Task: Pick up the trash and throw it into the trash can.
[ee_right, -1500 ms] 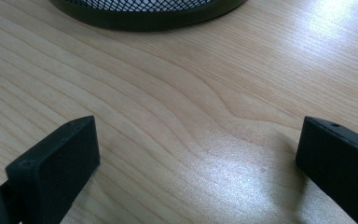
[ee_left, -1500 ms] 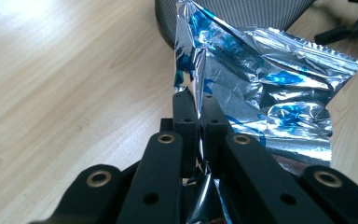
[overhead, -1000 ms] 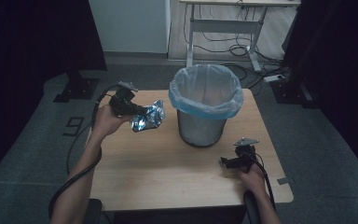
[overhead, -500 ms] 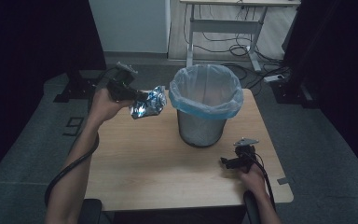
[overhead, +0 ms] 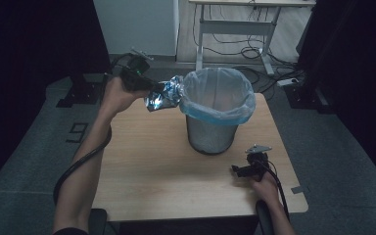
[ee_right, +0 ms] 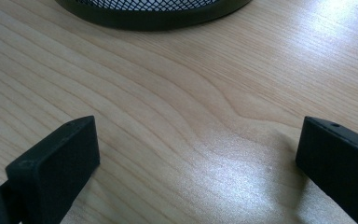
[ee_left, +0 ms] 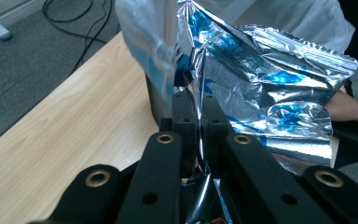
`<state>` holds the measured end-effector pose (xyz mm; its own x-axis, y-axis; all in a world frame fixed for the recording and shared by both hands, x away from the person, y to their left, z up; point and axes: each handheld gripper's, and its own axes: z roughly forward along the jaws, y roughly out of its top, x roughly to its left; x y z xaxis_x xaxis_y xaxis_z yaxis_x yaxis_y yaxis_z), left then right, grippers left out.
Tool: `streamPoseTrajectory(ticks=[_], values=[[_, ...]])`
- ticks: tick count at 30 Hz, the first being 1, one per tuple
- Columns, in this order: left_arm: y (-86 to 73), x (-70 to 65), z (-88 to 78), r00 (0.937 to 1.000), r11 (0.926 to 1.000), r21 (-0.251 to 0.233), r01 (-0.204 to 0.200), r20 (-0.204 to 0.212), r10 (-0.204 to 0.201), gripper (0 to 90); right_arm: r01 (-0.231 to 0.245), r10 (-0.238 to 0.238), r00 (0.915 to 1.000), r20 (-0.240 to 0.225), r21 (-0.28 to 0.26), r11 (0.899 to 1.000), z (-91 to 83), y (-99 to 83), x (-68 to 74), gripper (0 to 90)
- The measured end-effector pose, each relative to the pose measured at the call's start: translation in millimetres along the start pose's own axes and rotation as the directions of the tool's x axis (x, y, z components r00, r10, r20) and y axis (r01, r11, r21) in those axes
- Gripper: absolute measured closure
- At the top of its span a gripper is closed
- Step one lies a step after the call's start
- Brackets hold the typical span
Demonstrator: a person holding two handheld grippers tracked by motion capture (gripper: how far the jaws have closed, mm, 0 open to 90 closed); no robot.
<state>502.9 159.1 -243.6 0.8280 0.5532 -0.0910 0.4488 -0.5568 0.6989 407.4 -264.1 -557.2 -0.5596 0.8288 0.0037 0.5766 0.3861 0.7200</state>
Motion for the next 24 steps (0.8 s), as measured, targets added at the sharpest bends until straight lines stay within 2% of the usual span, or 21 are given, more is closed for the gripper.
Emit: streamPoseTrajectory(ticks=[14,24], values=[[50.3,-16.3,42.8,0.9984,0.9984,0.005,-0.056,-0.004,0.056,87.2,-0.001,0.001,1.0000,-0.001,-0.001,1.000,0.1,0.0,0.0,0.0],[70.0,-22.5,72.4,0.9973,0.9973,-0.018,-0.071,-0.019,0.071,87.1,0.002,-0.002,1.0000,-0.004,0.000,1.000,0.1,0.0,0.2,0.0]])
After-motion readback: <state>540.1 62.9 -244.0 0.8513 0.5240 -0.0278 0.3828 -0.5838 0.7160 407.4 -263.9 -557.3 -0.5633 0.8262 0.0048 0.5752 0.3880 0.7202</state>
